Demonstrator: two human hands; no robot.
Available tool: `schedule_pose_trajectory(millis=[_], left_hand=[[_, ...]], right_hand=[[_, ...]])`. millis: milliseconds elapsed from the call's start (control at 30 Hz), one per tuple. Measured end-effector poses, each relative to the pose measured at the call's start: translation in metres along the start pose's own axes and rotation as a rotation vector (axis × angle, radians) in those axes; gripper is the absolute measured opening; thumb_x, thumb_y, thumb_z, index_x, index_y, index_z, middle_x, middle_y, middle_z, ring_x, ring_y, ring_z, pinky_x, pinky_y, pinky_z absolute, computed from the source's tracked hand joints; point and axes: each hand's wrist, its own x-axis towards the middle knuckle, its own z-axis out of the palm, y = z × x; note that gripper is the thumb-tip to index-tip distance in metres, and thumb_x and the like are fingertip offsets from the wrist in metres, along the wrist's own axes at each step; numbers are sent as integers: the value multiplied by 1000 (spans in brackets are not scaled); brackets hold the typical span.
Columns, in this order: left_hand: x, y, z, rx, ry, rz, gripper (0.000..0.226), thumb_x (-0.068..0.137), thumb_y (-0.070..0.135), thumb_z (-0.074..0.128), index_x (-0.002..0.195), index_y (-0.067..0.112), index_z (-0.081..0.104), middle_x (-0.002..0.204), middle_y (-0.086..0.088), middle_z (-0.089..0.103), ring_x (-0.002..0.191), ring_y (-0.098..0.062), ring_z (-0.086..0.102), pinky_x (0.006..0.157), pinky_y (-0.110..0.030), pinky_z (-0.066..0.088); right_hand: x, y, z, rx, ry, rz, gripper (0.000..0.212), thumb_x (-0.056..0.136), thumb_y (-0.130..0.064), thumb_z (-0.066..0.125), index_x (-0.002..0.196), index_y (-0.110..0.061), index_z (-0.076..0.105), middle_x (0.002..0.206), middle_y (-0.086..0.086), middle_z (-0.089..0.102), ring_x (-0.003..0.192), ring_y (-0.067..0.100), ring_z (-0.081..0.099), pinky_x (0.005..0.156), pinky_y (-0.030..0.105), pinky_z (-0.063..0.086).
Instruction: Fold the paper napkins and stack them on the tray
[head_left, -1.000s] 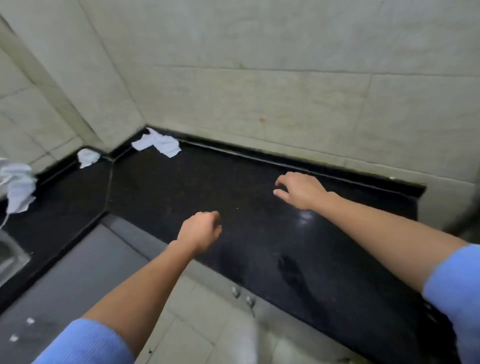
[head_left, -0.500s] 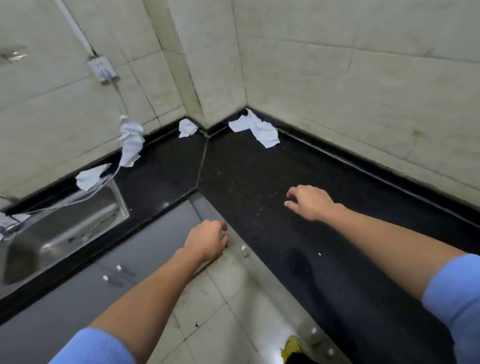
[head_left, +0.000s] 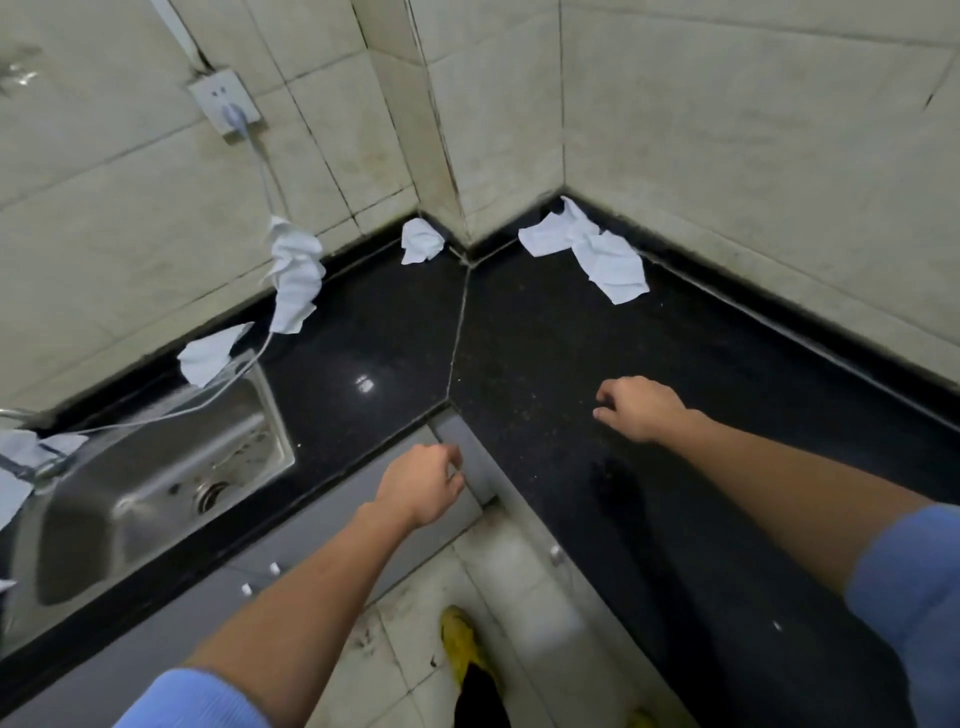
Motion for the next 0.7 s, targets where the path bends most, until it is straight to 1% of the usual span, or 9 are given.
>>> schedule_pose_trajectory(millis=[67, 133, 233, 367, 467, 533, 633, 700], left_hand=[[28, -18, -7, -10, 6, 15, 28, 89, 32, 50, 114, 22, 60, 104, -4, 68, 100, -27, 61, 82, -36, 51], [61, -39, -15, -20, 18, 47, 23, 88, 33, 51, 108, 23, 60, 104, -6, 68, 97, -29, 62, 81, -38, 51], [112, -65, -31, -26, 9, 127, 20, 88, 33, 52, 102, 22, 61, 104, -6, 68, 98, -30, 62, 80, -38, 51], [177, -91, -53, -20, -45, 238, 19, 88, 33, 52, 99, 22, 61, 100, -4, 68, 94, -27, 62, 79, -38, 51], [222, -94, -61, -21, -79, 310, 19, 89, 33, 53, 101, 21, 61, 101, -5, 67, 94, -27, 62, 79, -39, 52], [245, -87, -59, -35, -115, 344, 22, 90, 33, 53, 106, 21, 61, 103, -3, 67, 93, -24, 62, 81, -40, 53], [273, -73, -51, -68, -201, 367, 24, 91, 34, 54, 110, 22, 60, 105, -1, 66, 95, -20, 62, 83, -41, 53], [288, -66, -48, -76, -221, 376, 23, 91, 34, 54, 110, 22, 59, 105, 0, 65, 96, -20, 61, 84, -41, 53]], right_hand=[[25, -8, 1, 0, -9, 29, 34, 93, -44, 53, 119, -23, 56, 114, 2, 63, 99, 23, 60, 80, 39, 52], [50, -15, -1, -2, 4, 68, 34, 92, -44, 54, 120, -23, 56, 116, 3, 62, 101, 24, 60, 81, 38, 51], [85, -23, -6, 19, 42, 168, 34, 91, -43, 55, 119, -23, 58, 116, 4, 63, 104, 26, 60, 83, 38, 50], [116, -30, -11, 66, 55, 299, 31, 91, -43, 55, 115, -24, 60, 113, 3, 65, 102, 25, 60, 77, 34, 48], [128, -27, -10, 100, 57, 374, 31, 91, -42, 55, 115, -23, 60, 112, 5, 65, 103, 27, 60, 78, 35, 48], [136, -18, -13, 111, 57, 429, 32, 90, -42, 56, 115, -22, 60, 113, 5, 64, 104, 27, 60, 81, 36, 48], [158, 7, -24, 118, 70, 492, 29, 90, -40, 57, 113, -22, 61, 115, 7, 64, 105, 28, 60, 84, 36, 49], [181, 26, -35, 122, 100, 527, 29, 89, -38, 57, 112, -22, 62, 116, 7, 64, 107, 29, 59, 84, 36, 48]])
